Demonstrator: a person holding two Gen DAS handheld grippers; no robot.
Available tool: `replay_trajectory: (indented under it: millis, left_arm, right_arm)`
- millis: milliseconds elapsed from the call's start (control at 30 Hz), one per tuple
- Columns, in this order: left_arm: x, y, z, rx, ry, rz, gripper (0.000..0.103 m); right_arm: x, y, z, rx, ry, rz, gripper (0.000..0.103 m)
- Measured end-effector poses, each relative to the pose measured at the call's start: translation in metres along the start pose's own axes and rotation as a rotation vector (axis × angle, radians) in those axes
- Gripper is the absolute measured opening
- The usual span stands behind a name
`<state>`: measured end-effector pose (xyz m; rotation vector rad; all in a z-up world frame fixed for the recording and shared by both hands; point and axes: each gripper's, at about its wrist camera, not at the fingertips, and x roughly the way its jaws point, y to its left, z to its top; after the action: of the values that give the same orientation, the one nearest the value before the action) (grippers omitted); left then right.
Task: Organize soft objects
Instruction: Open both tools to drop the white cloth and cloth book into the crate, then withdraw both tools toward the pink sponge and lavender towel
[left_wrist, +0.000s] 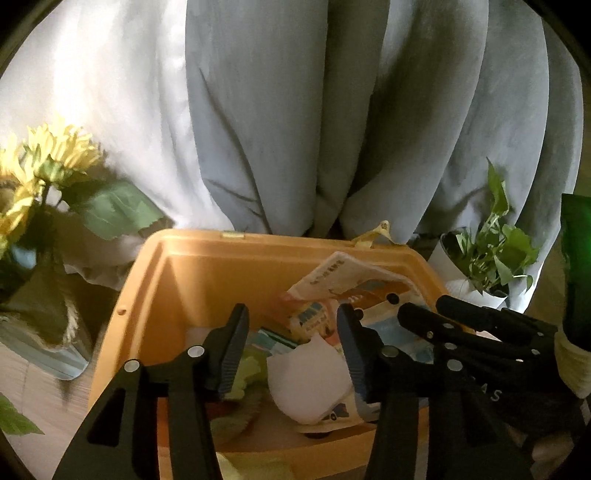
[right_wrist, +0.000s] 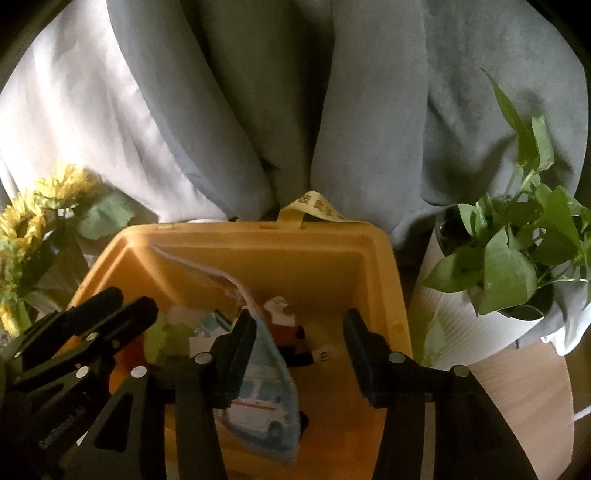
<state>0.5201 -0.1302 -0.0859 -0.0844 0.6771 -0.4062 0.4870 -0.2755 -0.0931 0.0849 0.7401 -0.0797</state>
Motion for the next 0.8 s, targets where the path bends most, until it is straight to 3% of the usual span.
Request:
replay_trajectory:
  millis: [467,800]
  left_arm:
    - [-0.063,-0.011,-0.003,0.053,-0.11,0.066,0.058]
    - [-0.113,-0.012,-0.03,0.076,-0.125,0.134,0.063]
  right_arm:
    - [-0.053,0.0,-0.006,0.04,-0.11,0.017,0.056]
    - [-0.103,-0.002,-0.035,0.092,-0.169,-0.027,0.072]
